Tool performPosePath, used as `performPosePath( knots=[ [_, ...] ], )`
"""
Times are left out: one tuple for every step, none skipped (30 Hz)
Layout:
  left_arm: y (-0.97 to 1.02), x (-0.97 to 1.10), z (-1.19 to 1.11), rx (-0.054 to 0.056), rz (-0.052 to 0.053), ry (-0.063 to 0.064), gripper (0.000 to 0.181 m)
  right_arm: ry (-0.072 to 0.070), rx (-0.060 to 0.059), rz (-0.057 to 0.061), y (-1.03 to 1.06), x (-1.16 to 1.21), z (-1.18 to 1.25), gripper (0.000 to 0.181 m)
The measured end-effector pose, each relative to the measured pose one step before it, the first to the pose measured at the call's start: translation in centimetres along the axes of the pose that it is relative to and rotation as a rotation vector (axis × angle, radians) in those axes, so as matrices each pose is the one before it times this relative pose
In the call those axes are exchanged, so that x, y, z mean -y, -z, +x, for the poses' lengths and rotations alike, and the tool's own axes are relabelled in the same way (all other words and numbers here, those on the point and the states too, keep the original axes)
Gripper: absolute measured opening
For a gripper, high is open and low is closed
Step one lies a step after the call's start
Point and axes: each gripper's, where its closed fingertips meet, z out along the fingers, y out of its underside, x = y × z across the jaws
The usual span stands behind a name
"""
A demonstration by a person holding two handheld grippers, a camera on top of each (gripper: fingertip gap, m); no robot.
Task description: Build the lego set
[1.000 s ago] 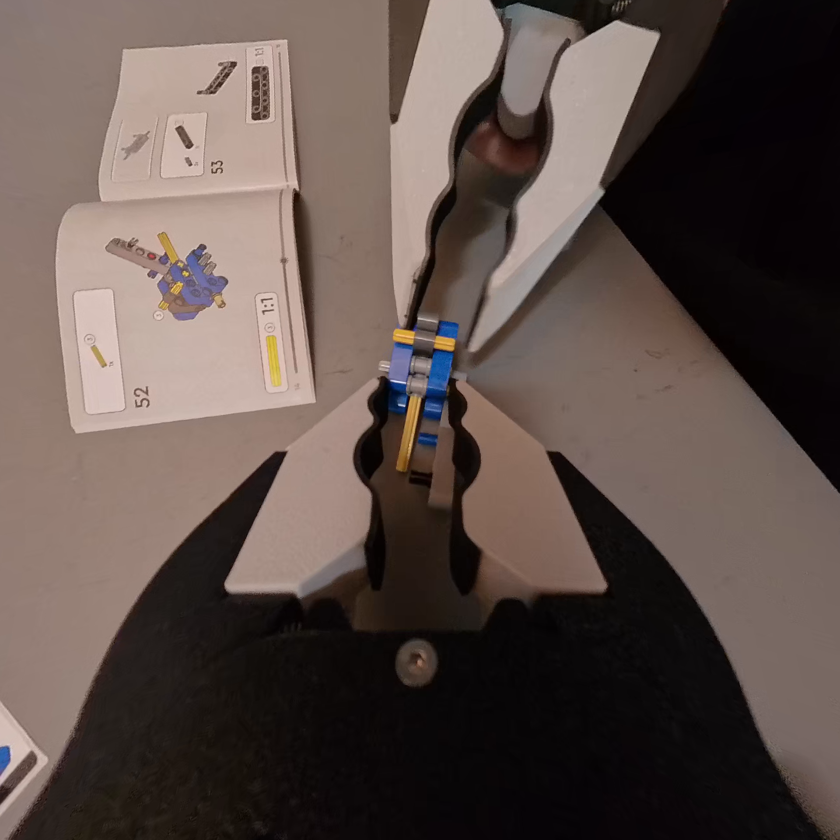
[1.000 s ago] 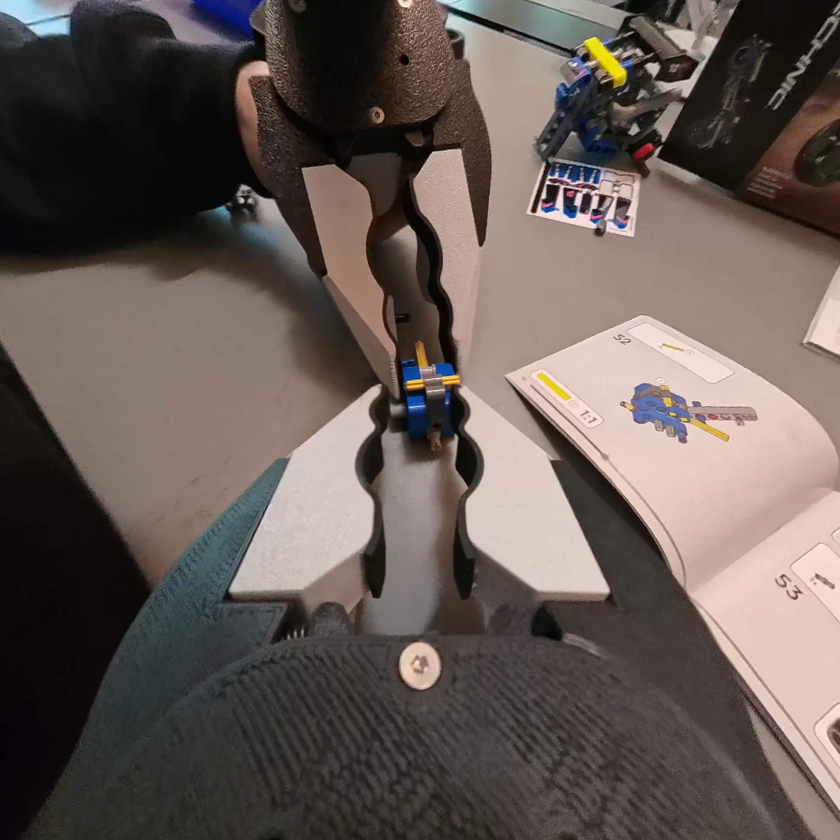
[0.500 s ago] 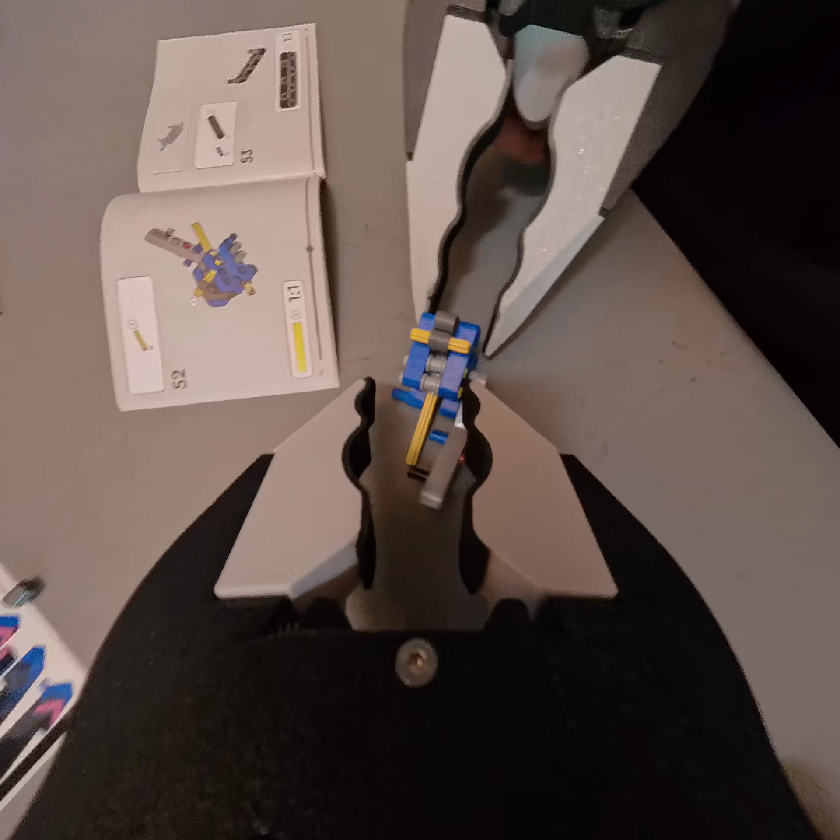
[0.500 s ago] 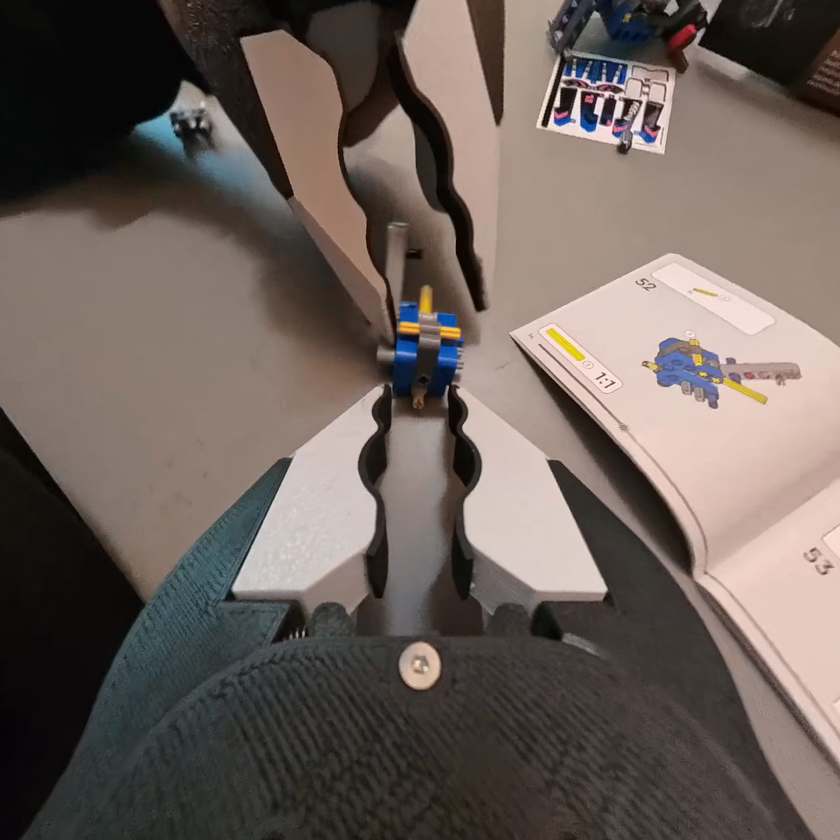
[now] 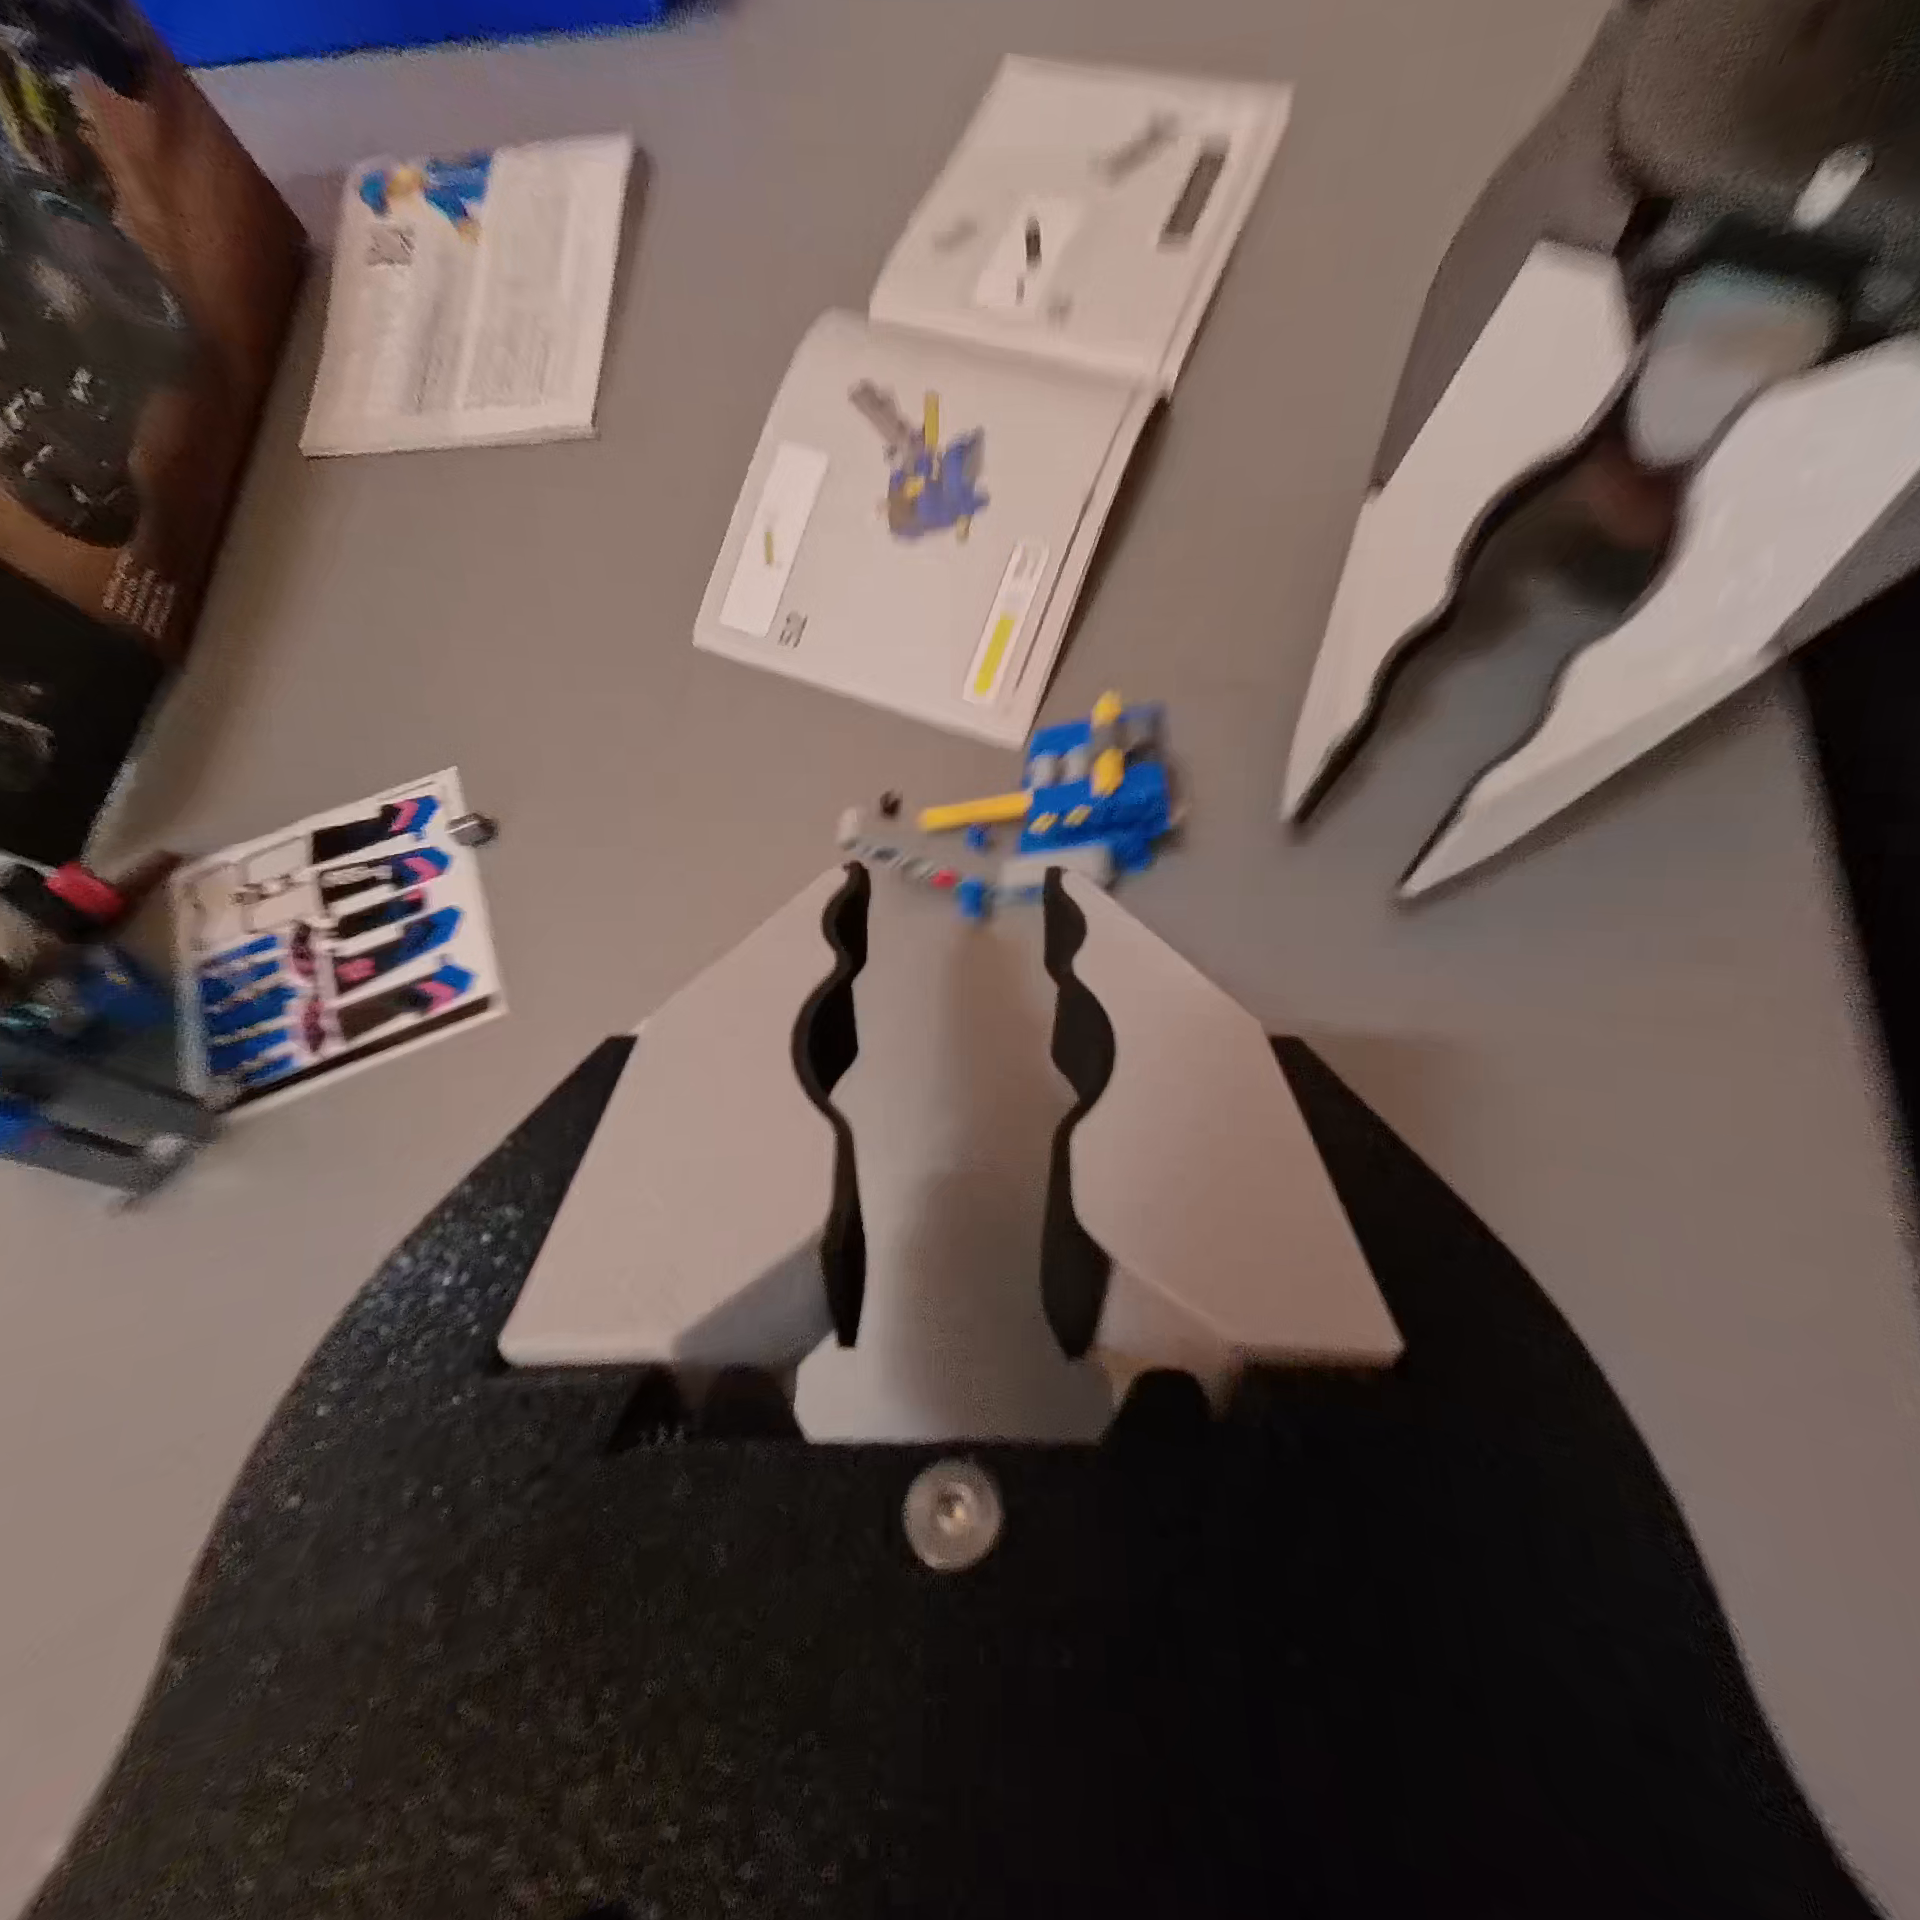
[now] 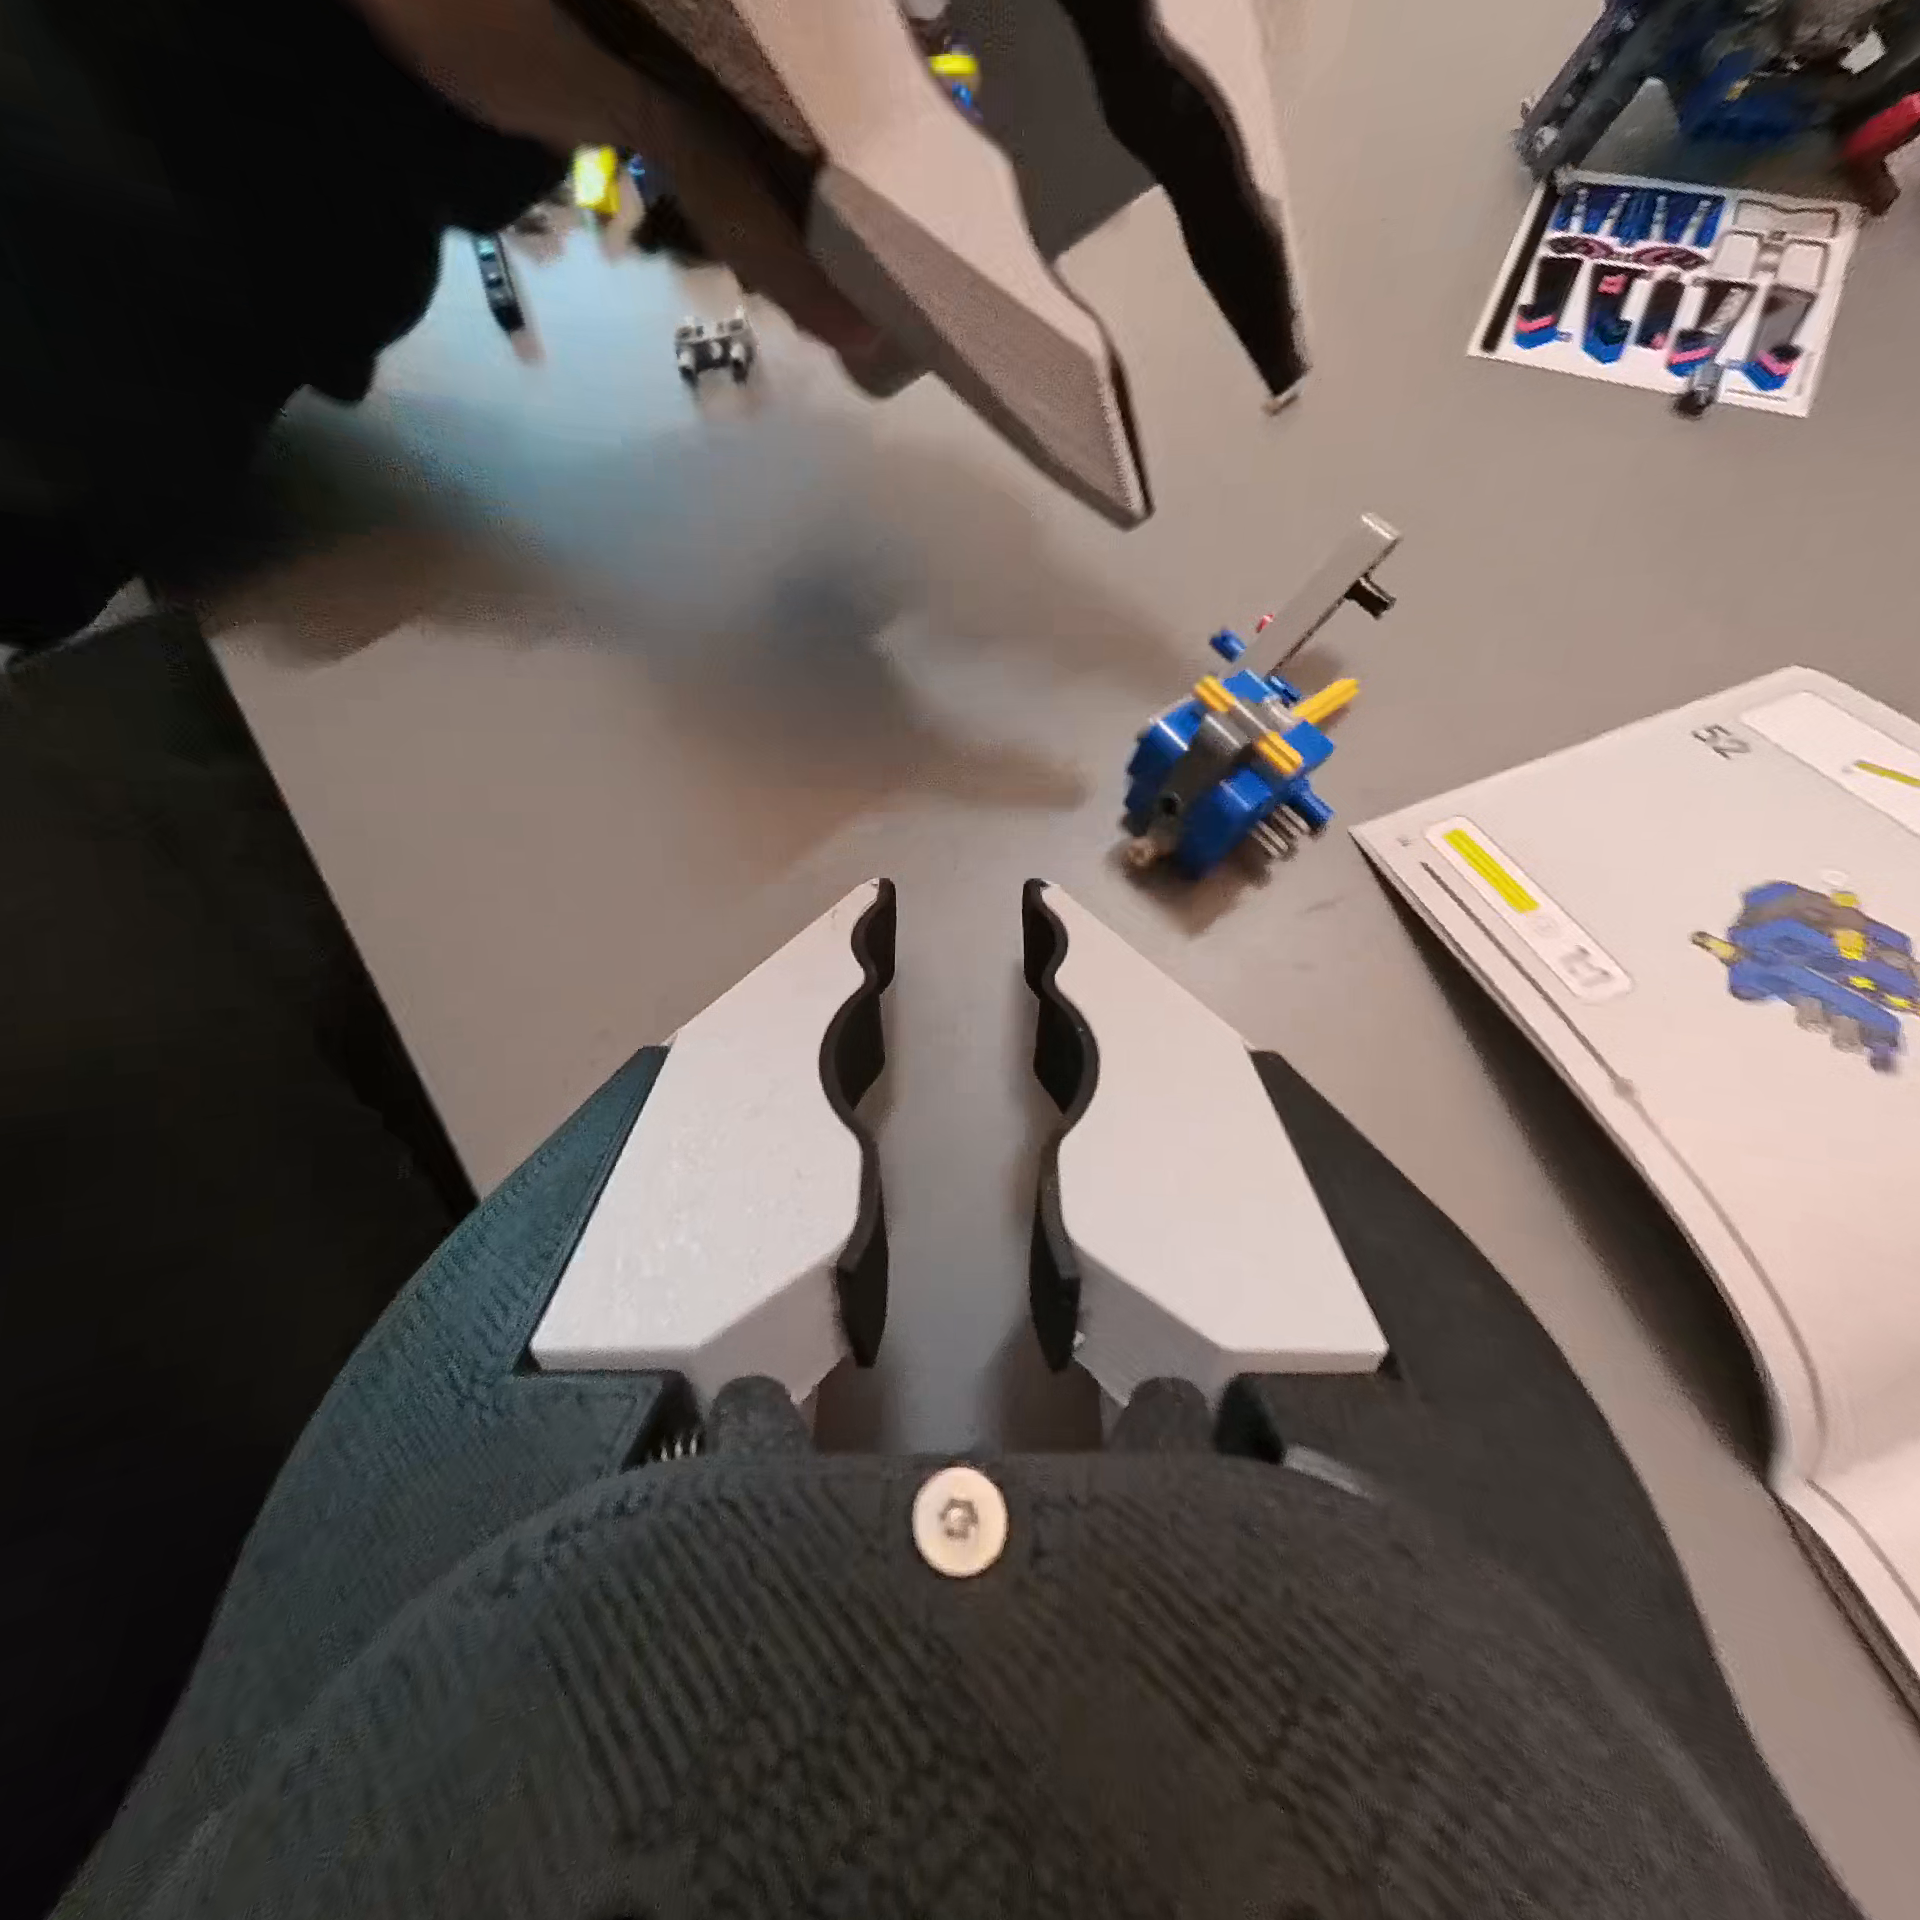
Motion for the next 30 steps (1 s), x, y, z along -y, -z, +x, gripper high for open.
performPosePath(
  knots=[
    [-0.158,0.84,0.934,0.0119,0.0528,0.0691,0.033,0.0047,-0.0098,-0.003,0.786,-0.212,0.357,0.022],
    [-0.414,0.474,0.82,0.0201,0.0349,0.0548,0.036,0.0035,-0.0324,-0.0025,0.98,-0.274,0.856,0.021],
    [-0.59,0.055,0.632,0.029,0.0115,0.0396,0.039,0.0066,-0.0597,-0.0012,1.167,-0.338,1.508,0.021],
    [-0.662,-0.273,0.305,0.0441,-0.0097,0.0311,0.044,0.0083,-0.0833,-0.0049,1.315,-0.508,2.148,0.021],
    [-0.69,-0.441,-0.025,0.0568,-0.0215,0.0234,0.048,0.007,-0.0978,-0.0146,1.34,-0.788,2.699,0.021],
    [-0.679,-0.376,0.0,0.0474,-0.0194,0.0145,0.051,0.0073,-0.1042,-0.0281,1.219,-1.152,3.081,0.021],
    [-0.634,-0.266,0.068,0.0353,-0.0159,0.015,0.054,0.0046,-0.1037,-0.039,0.966,-1.452,3.229,0.023],
    [-0.544,-0.147,-0.015,0.032,-0.014,0.0128,0.054,0.0048,-0.0878,-0.0411,0.643,-1.583,2.996,0.025],
    [-0.447,-0.071,-0.041,0.0276,-0.0113,0.0024,0.054,0.0017,-0.0662,-0.0329,0.313,-1.532,2.546,0.024],
    [-0.355,-0.081,-0.099,0.025,-0.0117,-0.0028,0.052,-0.0058,-0.0404,-0.0205,0.062,-1.344,1.952,0.021],
    [-0.265,-0.141,-0.166,0.0223,-0.0129,-0.0057,0.05,-0.0119,-0.0049,-0.015,-0.058,-1.139,1.193,0.018],
    [-0.155,-0.21,-0.2,0.0171,-0.0139,-0.0078,0.046,-0.0162,0.0142,-0.0047,-0.125,-0.814,0.681,0.016],
    [-0.034,-0.239,-0.178,0.0103,-0.0142,-0.0075,0.045,-0.013,0.0246,0.0116,-0.173,-0.449,0.271,0.013],
    [0.046,-0.244,-0.173,0.0041,-0.0117,-0.007,0.041,-0.0036,0.0423,0.0141,-0.187,-0.23,-0.26,0.011],
    [0.15,-0.209,-0.152,-0.0013,-0.008,-0.005,0.04,-0.0021,0.0313,0.0123,-0.184,-0.077,-0.317,0.011],
    [0.209,-0.209,-0.163,-0.0042,-0.0068,-0.0024,0.04,0.0051,0.0154,0.0114,-0.192,0.076,-0.244,0.012],
    [0.246,-0.253,-0.306,0.0031,-0.0075,-0.0031,0.04,0.022,0.0104,0.0107,-0.167,0.155,-0.307,0.012],
    [0.224,-0.288,-0.55,0.0177,-0.0065,-0.002,0.04,0.0249,-0.001,0.0046,-0.227,0.116,-0.177,0.012],
    [0.205,-0.29,-0.605,0.0205,-0.0045,-0.0032,0.04,0.0216,0.0011,-0.0055,-0.341,-0.055,-0.162,0.012],
    [0.154,-0.314,-0.454,0.0102,-0.0043,-0.0067,0.04,0.015,0.0065,0.0056,-0.27,0.107,-0.165,0.006],
    [0.149,-0.332,-0.382,0.0077,-0.006,0.0003,0.041,0.0053,0.001,0.0091,-0.172,0.135,0.008,0.005],
    [0.152,-0.276,-0.262,0.0037,-0.0024,0.0022,0.041,-0.0027,-0.0004,0.0049,-0.136,0.059,0.139,0.005],
    [0.169,-0.162,-0.058,-0.0036,0.0043,-0.0031,0.042,-0.0048,0.0091,0.0047,-0.136,0.03,0.027,0.003],
    [0.191,-0.083,0.0,-0.0016,0.0083,0.0,0.043,-0.0043,0.019,0.0066,-0.137,0.045,-0.093,0.0],
    [0.205,-0.043,0.033,-0.0005,0.0091,0.0045,0.044,-0.007,0.0108,0.0075,-0.11,0.074,0.077,0.0],
    [0.25,-0.001,0.169,-0.0067,0.0076,0.0054,0.044,-0.0089,0.006,0.0051,-0.123,0.054,0.184,0.0],
    [0.323,0.039,0.16,-0.0056,0.0087,0.0059,0.045,-0.0112,-0.0007,0.001,-0.101,0.041,0.277,0.0],
    [0.417,0.104,0.029,0.0028,0.0135,0.004,0.046,-0.0034,-0.0016,-0.001,-0.117,0.047,0.239,0.002],
    [0.513,0.129,-0.029,0.0055,0.0189,-0.0015,0.045,0.0029,-0.0066,0.0001,-0.151,0.052,0.239,0.002],
    [0.602,0.06,-0.074,0.0067,0.0195,-0.0035,0.044,0.0028,-0.012,-0.0018,-0.166,0.063,0.274,0.003]
  ],
)
